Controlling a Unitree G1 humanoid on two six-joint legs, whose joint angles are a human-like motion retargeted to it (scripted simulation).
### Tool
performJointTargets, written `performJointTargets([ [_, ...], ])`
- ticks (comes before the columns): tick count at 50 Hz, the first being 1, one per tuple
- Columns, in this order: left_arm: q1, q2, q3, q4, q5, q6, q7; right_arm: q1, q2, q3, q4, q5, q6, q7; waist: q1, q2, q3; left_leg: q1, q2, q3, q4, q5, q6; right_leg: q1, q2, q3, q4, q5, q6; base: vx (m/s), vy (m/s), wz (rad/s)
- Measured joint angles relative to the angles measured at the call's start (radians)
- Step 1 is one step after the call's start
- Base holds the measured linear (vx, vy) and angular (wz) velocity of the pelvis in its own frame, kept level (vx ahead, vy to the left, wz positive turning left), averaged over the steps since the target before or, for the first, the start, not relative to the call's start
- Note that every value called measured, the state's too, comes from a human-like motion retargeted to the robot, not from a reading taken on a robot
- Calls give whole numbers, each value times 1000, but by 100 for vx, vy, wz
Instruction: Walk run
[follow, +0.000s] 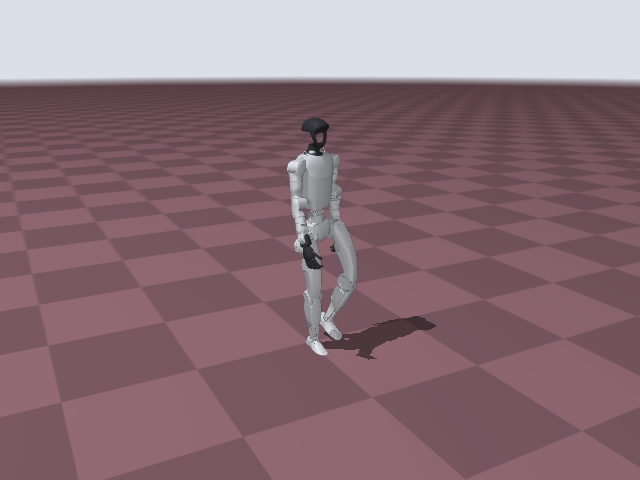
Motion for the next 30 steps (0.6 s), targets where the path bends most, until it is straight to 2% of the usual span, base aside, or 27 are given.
performJointTargets([
  [4, 63, -17, 24, 49, 10, 8, -48, -100, -21, 11, -65, 1, 13, 38, 46, 47, 31, -53, 19, -38, -375, 2, -92, 120, 102, 6, -63, -31, 1, 83, -14, -41],
  [5, 74, -20, 37, 58, 9, 15, -65, -122, -24, 16, -82, 3, 13, 45, 60, 60, 39, -57, 25, -66, -472, -4, -128, 153, 129, 14, -78, -40, 5, 90, -11, -59],
  [7, 87, -26, 63, 67, -11, 31, -93, -153, -33, 31, -110, 15, 15, 57, 81, 71, 52, -71, 33, -102, -619, -29, -162, 217, 154, 31, -99, -55, 24, 81, -7, -55],
  [10, 93, -32, 95, 69, -52, 49, -101, -173, -34, 50, -142, 30, 2, 72, 114, 74, 59, -96, 33, -116, -727, -56, -177, 292, 158, 68, -98, -62, 61, 108, 0, -53],
  [12, 82, -32, 110, 64, -75, 62, -85, -162, -22, 60, -155, 36, -18, 74, 113, 74, 50, -106, 28, -112, -695, -57, -137, 324, 156, 87, -79, -32, 96, 85, 1, -17],
  [15, 59, -28, 112, 51, -97, 70, -71, -112, -3, 54, -150, 22, -34, 65, 113, 89, 24, -91, 34, -103, -609, -8, -87, 360, 167, 116, -28, 99, 146, 110, 9, -18],
  [17, 44, -26, 107, 41, -107, 72, -71, -51, 13, 42, -123, -1, -43, 55, 133, 95, -1, -92, 45, -166, -534, -27, -68, 354, 138, 91, 59, 286, 159, 115, 9, -63],
  [18, 30, -27, 104, 33, -109, 70, -71, -22, 18, 38, -108, -7, -48, 44, 135, 105, -9, -80, 63, -169, -500, -65, -52, 338, 116, 56, 128, 383, 145, 95, 9, -32],
  [20, -6, -27, 87, 8, -118, 63, -80, 26, 18, 21, -69, -19, -56, 21, 116, 148, -7, -12, 77, -195, -476, -143, -3, 280, 126, 59, 323, 514, 135, 99, 13, 9],
  [21, -29, -23, 75, -5, -131, 59, -90, 43, 11, 18, -46, -23, -56, 14, 109, 173, -6, 22, 90, -200, -475, -170, 13, 236, 101, 6, 446, 524, 58, 94, 16, -2],
  [22, -53, -17, 66, -18, -145, 55, -100, 59, 5, 16, -25, -29, -56, 7, 103, 193, -8, 53, 103, -200, -476, -194, 27, 185, 79, -29, 562, 507, -5, 92, 15, -36],
  [23, -79, -9, 61, -31, -161, 50, -110, 74, 0, 15, -6, -43, -56, -3, 97, 206, -14, 78, 113, -192, -481, -213, 34, 118, 62, -32, 665, 438, -38, 97, 12, -41],
  [24, -105, -1, 60, -48, -176, 47, -115, 88, -2, 9, 10, -62, -56, -16, 87, 215, -16, 109, 116, -186, -501, -223, 39, 43, 58, -15, 745, 378, -41, 93, 8, -37],
  [26, -160, 16, 61, -85, -207, 41, -116, 112, -1, -8, 42, -96, -52, -42, 56, 222, -11, 179, 103, -185, -561, -225, 48, -99, 61, 25, 836, 290, -11, 75, 4, 8],
  [30, -278, 56, 77, -148, -252, 18, -138, 163, 0, -39, 91, -100, -38, -38, -38, 209, -10, 291, 43, -220, -658, -228, 73, -306, 10, -13, 774, 166, 23, 80, 1, 63],
])
